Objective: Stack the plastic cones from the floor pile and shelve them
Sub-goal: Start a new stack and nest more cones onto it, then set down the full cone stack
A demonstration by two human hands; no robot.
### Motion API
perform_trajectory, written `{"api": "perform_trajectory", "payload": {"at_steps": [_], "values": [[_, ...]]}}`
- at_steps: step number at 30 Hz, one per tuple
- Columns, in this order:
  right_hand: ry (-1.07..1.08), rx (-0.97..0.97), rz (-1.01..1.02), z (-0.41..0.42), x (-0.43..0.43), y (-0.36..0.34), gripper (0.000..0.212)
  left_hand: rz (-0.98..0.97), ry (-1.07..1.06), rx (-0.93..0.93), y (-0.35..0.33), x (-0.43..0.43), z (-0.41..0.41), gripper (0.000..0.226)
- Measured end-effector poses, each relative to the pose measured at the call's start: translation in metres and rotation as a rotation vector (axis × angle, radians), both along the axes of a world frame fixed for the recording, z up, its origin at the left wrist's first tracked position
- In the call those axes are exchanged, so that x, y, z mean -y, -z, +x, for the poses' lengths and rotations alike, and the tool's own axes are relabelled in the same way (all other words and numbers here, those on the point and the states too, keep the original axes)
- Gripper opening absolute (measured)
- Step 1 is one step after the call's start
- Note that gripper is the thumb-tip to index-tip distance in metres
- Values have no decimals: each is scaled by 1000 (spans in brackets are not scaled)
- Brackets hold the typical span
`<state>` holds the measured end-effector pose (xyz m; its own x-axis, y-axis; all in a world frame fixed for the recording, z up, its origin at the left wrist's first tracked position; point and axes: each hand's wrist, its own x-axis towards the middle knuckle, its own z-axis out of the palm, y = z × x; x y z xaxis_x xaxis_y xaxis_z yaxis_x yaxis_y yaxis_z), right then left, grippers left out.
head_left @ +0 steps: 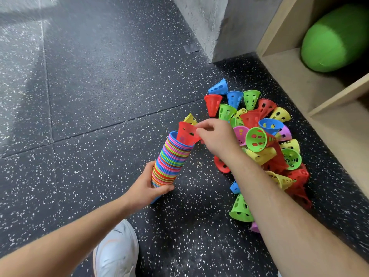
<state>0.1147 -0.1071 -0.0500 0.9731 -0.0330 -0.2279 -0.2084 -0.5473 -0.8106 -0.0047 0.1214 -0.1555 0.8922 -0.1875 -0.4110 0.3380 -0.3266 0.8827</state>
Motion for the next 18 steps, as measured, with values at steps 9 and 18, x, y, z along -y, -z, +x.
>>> {"api": "perform_trajectory", "payload": {"at_steps": [9,18], "values": [[-180,-121,48,-18,-10,8,34,-5,-26,0,4,-2,-1,79],[-284,11,134,-14,-14,-14,27,49,-70,40,-21,-2,18,69]]}}
